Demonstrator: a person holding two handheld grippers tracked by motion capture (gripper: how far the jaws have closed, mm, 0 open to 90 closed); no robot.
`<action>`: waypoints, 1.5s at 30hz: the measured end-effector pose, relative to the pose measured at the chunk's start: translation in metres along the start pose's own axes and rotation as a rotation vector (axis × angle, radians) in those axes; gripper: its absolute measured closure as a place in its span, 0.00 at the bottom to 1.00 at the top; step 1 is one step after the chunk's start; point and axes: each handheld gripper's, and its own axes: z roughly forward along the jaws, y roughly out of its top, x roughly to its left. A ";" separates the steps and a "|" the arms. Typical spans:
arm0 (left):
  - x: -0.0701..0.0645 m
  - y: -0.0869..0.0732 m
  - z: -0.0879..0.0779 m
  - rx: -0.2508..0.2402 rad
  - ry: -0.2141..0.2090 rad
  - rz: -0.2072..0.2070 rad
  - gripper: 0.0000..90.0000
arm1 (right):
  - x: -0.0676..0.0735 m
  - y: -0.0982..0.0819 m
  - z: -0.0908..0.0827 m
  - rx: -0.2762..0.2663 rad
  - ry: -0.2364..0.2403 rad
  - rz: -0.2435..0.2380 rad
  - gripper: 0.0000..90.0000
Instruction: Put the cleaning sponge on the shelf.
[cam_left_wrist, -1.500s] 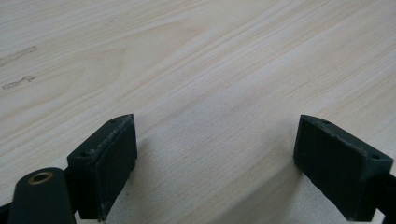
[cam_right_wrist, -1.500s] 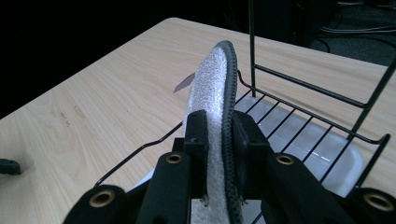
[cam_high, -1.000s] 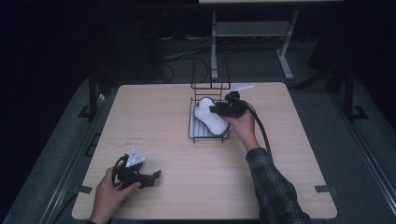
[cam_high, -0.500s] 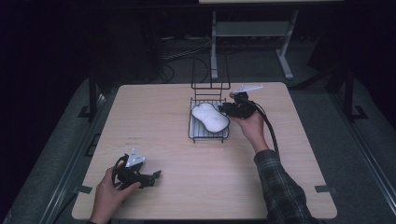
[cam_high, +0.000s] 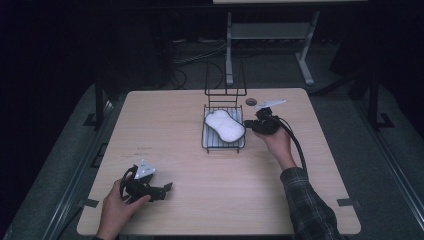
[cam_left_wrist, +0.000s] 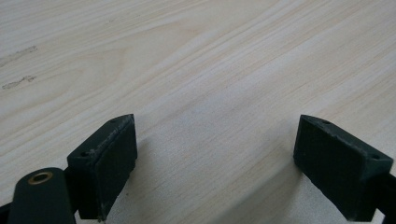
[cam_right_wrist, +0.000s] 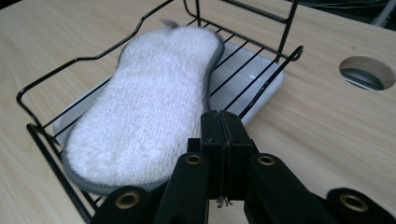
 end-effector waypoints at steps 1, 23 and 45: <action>0.000 0.000 0.000 0.000 0.000 0.001 0.14 | 0.001 -0.001 0.000 0.003 0.005 -0.004 0.99; 0.000 0.000 0.000 0.000 0.000 -0.001 0.14 | 0.026 -0.013 -0.018 0.015 0.077 -0.053 0.88; 0.000 0.000 0.000 0.000 0.000 -0.001 0.14 | 0.011 -0.068 -0.080 0.033 -0.031 0.004 0.38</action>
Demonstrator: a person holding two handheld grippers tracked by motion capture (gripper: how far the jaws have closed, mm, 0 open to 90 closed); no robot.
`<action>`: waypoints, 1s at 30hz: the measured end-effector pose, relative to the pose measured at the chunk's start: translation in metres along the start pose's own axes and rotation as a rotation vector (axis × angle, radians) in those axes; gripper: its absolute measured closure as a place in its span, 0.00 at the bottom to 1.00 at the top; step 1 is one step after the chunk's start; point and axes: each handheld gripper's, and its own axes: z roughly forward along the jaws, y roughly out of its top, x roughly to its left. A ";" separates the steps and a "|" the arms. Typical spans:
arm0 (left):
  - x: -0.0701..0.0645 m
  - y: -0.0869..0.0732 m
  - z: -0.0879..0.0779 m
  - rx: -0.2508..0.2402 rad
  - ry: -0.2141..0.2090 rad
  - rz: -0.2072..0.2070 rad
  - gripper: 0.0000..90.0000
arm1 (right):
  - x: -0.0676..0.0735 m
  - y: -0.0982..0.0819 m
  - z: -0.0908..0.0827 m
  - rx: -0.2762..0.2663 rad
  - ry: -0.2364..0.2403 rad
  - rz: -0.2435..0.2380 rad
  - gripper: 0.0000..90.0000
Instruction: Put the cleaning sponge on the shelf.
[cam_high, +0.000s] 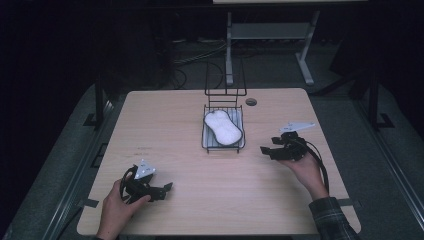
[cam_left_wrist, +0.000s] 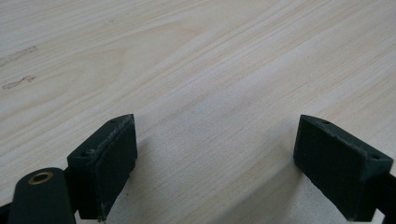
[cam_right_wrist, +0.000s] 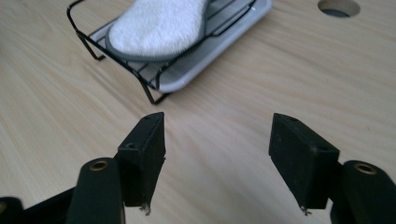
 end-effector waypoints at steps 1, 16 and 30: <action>0.000 0.000 0.000 0.000 0.000 0.000 0.14 | 0.000 -0.003 -0.002 -0.001 -0.003 0.004 0.38; 0.000 0.000 0.000 0.002 -0.001 0.002 0.14 | 0.008 -0.046 -0.035 0.028 -0.028 0.014 0.33; 0.000 0.000 0.000 -0.002 0.001 0.001 0.14 | 0.008 -0.089 -0.048 0.099 -0.032 0.058 0.28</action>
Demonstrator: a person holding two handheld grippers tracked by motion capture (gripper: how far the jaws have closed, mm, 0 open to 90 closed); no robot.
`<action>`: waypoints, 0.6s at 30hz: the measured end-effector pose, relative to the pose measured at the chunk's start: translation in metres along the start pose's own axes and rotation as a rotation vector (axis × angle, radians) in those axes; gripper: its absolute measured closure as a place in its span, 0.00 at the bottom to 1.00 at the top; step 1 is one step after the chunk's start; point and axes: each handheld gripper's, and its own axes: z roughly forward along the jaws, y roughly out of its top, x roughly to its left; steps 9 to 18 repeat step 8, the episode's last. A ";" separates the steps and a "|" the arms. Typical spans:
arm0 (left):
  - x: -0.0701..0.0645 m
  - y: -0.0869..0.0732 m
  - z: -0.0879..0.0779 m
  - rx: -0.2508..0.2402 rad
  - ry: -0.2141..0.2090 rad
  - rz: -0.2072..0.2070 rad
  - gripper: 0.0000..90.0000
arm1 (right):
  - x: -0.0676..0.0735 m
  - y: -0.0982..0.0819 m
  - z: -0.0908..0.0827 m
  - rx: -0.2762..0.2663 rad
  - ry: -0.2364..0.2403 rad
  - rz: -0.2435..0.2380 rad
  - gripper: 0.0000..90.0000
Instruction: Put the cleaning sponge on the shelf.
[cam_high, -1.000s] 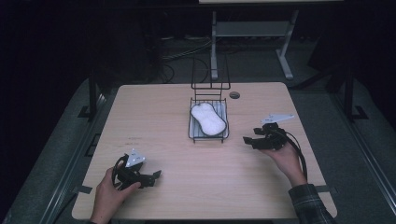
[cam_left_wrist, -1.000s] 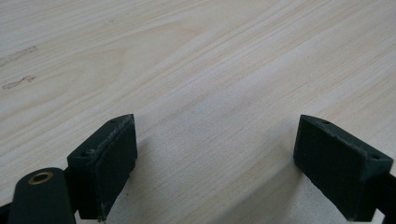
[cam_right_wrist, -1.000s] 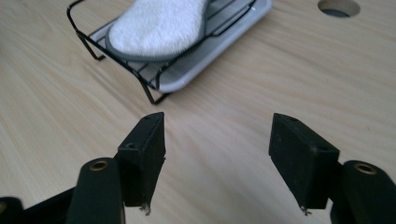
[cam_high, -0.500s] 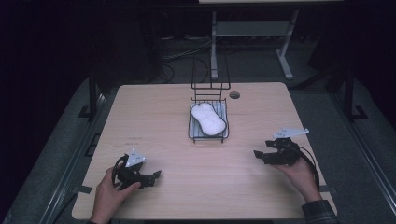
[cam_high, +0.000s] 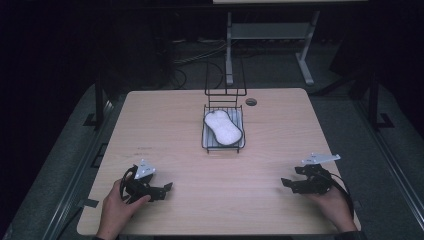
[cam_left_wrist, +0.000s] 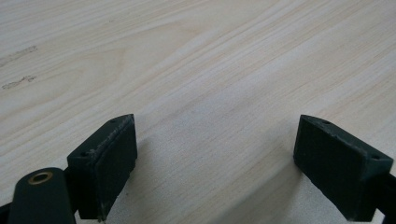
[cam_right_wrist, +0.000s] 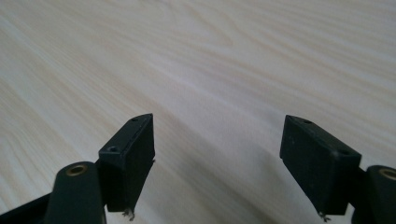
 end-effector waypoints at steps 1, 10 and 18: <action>0.000 0.000 0.000 0.000 0.000 0.000 0.14 | 0.000 -0.004 0.000 0.009 -0.007 -0.005 0.28; 0.000 0.000 0.000 0.000 0.000 0.000 0.14 | 0.000 -0.012 -0.001 0.025 -0.027 -0.005 0.27; 0.000 0.000 0.000 0.000 0.000 0.000 0.14 | 0.000 -0.012 -0.001 0.025 -0.027 -0.005 0.27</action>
